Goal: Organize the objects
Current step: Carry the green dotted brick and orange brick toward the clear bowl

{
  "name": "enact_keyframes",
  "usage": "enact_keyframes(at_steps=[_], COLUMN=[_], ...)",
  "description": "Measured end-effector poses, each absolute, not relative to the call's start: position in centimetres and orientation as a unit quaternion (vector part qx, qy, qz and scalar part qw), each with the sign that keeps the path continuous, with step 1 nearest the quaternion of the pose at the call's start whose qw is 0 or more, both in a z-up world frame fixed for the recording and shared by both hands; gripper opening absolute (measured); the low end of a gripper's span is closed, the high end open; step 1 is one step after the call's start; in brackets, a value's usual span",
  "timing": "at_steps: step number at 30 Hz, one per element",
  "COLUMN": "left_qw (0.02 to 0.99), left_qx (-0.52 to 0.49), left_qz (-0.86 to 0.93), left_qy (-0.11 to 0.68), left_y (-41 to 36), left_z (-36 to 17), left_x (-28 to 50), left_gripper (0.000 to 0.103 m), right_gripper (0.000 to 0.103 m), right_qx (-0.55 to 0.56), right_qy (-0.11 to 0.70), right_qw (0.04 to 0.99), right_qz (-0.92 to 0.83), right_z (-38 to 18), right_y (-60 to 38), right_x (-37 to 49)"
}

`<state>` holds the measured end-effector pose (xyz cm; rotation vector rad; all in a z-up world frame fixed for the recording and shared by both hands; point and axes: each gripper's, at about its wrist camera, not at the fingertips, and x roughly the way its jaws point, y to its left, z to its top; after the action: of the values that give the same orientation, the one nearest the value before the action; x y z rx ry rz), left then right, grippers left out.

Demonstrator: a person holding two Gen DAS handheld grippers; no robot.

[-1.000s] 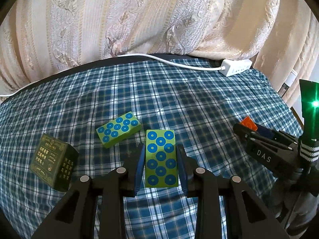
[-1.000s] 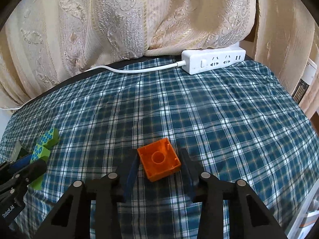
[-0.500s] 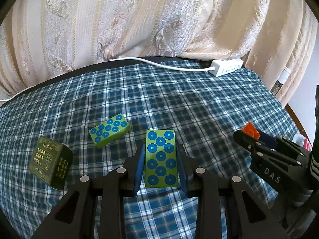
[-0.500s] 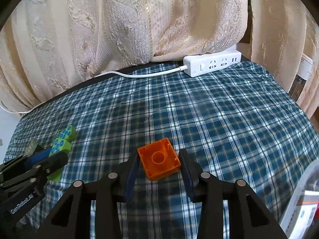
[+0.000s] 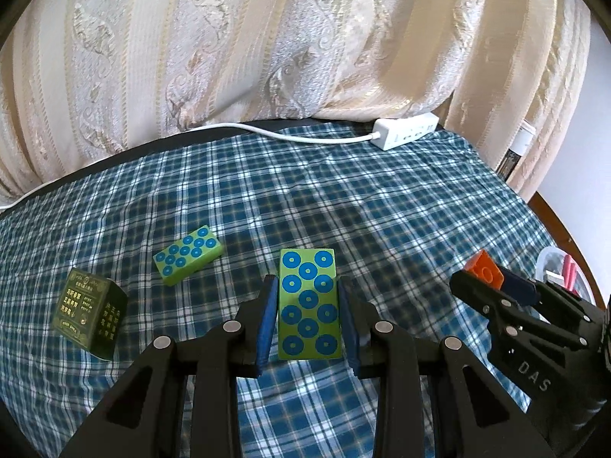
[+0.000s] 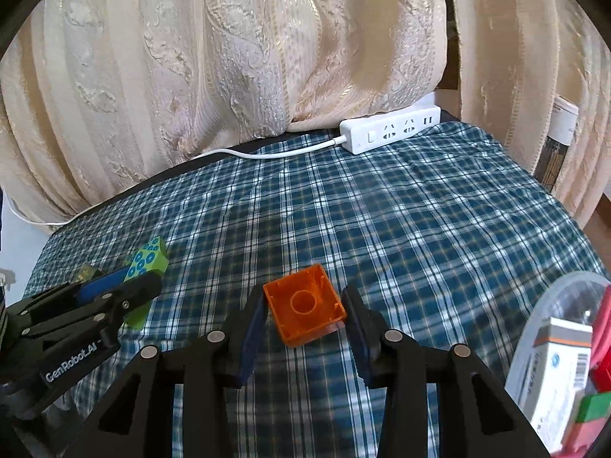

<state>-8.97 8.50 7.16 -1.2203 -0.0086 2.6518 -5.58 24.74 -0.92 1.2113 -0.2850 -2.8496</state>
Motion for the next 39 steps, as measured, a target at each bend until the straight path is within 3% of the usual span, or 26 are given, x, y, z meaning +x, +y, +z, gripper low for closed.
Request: enact_keyframes(at_steps=[39], left_qw=[0.187], left_qx=[-0.377], left_qz=[0.907], left_qy=[0.023], left_y=[12.4], left_z=[10.2], left_x=[-4.4], left_gripper=[0.032], right_gripper=[0.043], right_qx=[0.347], right_qy=[-0.119], right_qw=[-0.065], right_qz=[-0.928], right_z=[2.6], right_y=[30.1], right_x=[5.2])
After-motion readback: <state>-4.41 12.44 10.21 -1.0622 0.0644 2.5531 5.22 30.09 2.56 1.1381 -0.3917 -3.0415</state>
